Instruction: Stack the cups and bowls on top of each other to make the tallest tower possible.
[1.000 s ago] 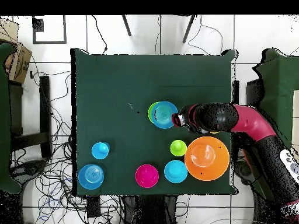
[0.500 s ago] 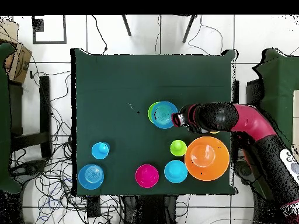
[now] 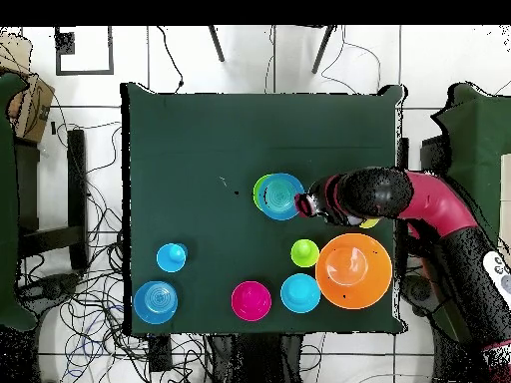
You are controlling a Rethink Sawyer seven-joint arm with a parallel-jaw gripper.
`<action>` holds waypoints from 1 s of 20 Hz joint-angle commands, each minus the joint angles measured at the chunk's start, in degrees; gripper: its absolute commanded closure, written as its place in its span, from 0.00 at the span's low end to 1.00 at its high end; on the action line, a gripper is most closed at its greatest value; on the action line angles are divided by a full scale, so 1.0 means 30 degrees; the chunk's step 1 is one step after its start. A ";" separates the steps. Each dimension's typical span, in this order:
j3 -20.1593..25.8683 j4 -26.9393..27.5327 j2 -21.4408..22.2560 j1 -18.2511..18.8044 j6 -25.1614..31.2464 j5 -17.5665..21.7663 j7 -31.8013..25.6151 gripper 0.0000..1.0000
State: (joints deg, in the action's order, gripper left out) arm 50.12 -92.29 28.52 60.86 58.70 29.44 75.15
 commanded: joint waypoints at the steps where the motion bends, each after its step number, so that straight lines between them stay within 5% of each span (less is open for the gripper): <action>1: 0.0195 0.1993 -0.0669 -0.0009 0.2473 0.0596 -0.6190 1.00; 13: 0.0522 0.3556 -0.1423 0.0353 0.2591 0.1972 -0.8394 1.00; 20: 0.0528 0.2696 -0.1298 0.0299 0.1246 0.2253 -0.7403 1.00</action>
State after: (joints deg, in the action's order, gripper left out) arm 51.55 -85.81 26.06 63.47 61.91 31.64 70.61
